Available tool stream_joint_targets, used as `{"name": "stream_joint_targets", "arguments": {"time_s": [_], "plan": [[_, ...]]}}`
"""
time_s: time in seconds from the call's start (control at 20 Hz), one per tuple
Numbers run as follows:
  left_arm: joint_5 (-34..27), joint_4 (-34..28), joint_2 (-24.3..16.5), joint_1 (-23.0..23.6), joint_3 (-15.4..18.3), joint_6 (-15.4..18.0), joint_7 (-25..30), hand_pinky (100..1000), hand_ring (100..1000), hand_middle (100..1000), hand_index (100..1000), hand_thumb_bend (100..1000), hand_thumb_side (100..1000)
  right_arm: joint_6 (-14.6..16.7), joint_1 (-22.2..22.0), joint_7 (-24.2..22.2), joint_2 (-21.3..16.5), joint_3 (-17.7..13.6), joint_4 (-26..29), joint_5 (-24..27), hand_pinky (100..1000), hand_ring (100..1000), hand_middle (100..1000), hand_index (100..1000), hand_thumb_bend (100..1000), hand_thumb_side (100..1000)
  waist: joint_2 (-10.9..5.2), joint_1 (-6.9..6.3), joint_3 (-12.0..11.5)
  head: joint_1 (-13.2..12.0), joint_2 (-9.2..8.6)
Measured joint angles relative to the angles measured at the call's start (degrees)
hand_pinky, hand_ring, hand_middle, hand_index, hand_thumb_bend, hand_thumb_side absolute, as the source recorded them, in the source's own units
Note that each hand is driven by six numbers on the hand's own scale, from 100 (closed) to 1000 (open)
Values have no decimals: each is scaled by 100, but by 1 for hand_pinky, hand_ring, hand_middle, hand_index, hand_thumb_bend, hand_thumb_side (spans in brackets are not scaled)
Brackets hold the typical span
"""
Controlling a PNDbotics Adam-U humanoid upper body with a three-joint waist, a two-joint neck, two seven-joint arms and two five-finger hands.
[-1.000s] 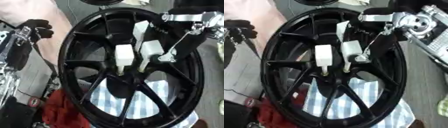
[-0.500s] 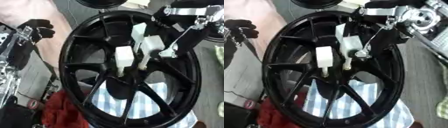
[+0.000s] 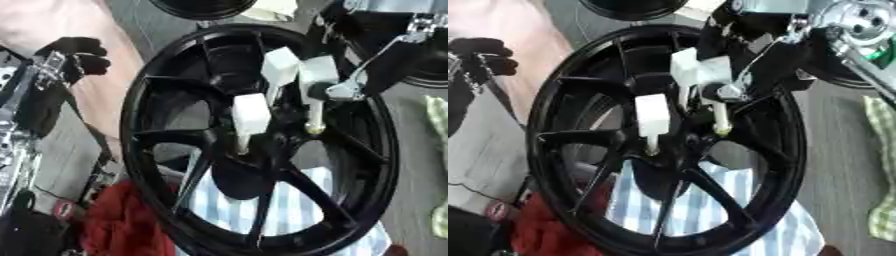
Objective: Pull the pin out of the wheel hub.
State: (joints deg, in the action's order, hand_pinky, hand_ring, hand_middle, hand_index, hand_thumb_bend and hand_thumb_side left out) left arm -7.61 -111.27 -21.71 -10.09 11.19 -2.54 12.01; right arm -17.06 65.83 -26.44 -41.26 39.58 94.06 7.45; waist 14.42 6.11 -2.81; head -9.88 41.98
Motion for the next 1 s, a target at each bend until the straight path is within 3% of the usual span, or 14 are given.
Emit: {"name": "stream_joint_targets", "arguments": {"time_s": [0.75,0.8,0.85,1.0], "plan": [[-1,0,0,1,9,0,0,759,711,673,770,100,826,389,-898,999,-860,-790,220,628,553,445,430,506,336,100,-21,-35,-10,-114,-64],[1,0,0,1,11,1,2,759,712,674,770,100,826,423,-964,1076,-915,-863,229,645,552,445,431,506,255,100,-21,-35,-11,-122,-86],[3,0,0,0,15,2,4,759,712,674,770,100,826,460,-1044,1160,-975,-942,235,660,552,444,429,505,334,100,-21,-35,-12,-131,-105],[10,0,0,-1,25,4,16,759,714,675,771,100,828,604,-1435,1506,-1244,-1286,215,689,553,441,426,504,332,100,-20,-35,-11,-157,-178]]}}
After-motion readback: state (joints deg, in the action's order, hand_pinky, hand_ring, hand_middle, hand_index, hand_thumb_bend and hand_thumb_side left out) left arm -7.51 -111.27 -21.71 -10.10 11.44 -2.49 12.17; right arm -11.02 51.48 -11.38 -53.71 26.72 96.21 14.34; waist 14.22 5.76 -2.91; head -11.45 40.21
